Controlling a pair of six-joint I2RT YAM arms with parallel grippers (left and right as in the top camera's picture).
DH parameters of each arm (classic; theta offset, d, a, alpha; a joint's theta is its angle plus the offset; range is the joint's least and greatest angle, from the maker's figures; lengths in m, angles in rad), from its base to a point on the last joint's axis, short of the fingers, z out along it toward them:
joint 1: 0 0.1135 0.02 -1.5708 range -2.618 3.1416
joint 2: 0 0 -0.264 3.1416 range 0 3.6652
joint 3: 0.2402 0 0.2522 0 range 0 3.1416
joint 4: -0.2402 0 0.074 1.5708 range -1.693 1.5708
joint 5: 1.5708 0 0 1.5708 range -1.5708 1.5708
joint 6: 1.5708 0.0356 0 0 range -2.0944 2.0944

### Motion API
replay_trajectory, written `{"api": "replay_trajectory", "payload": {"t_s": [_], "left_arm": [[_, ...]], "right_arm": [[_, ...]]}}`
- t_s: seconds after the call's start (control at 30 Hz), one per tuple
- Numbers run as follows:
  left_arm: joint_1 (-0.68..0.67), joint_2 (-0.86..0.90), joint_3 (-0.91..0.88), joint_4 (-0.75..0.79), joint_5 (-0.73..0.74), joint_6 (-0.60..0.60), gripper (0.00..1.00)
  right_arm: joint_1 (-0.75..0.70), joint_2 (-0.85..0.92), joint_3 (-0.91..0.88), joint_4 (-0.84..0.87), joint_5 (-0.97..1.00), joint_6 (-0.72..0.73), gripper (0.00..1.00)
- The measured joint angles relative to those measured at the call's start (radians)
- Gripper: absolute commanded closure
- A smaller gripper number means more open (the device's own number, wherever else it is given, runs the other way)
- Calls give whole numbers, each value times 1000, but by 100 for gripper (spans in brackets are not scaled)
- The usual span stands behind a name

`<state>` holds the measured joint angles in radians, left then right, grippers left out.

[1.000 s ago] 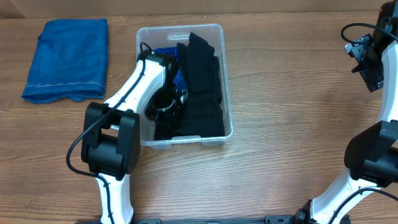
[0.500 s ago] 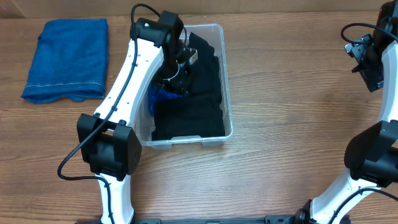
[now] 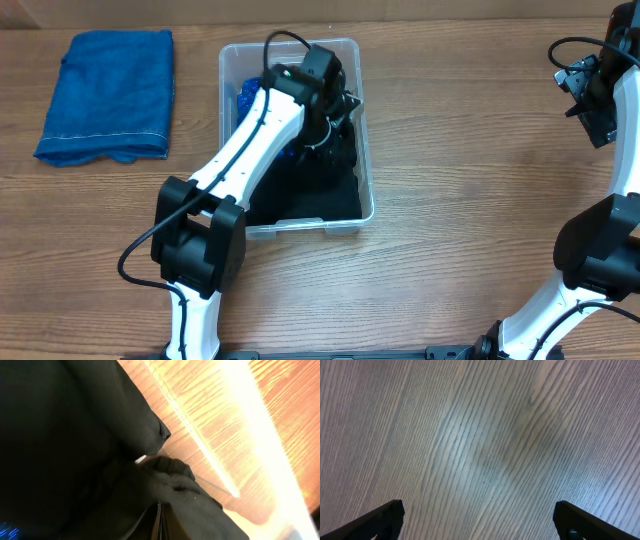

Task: Pack container
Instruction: 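Press and spread the black cloth inside the container with the left gripper, then open the left gripper and withdraw it left toward the denim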

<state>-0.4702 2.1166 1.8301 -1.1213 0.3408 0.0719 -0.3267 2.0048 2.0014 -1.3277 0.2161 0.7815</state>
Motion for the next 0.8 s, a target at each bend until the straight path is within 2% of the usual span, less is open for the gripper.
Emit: {"api": "replay_trajectory", "payload": {"t_s": [0.27,0.57,0.67,0.73,0.8], "left_arm": [[-2,0,-107,139,-47,-26,96],[-2,0,-114,206,-87,-13,96],[-2,0,-80,162,-95,-6,85],[-2,0,-18,98,-107,6,81],[1,0,53,56,-122,13,66]], "right_arm": [[0,0,0,0,0,0,0],[0,0,0,0,0,0,0],[0,0,0,0,0,0,0],[0,0,0,0,0,0,0],[0,0,0,0,0,0,0]]}}
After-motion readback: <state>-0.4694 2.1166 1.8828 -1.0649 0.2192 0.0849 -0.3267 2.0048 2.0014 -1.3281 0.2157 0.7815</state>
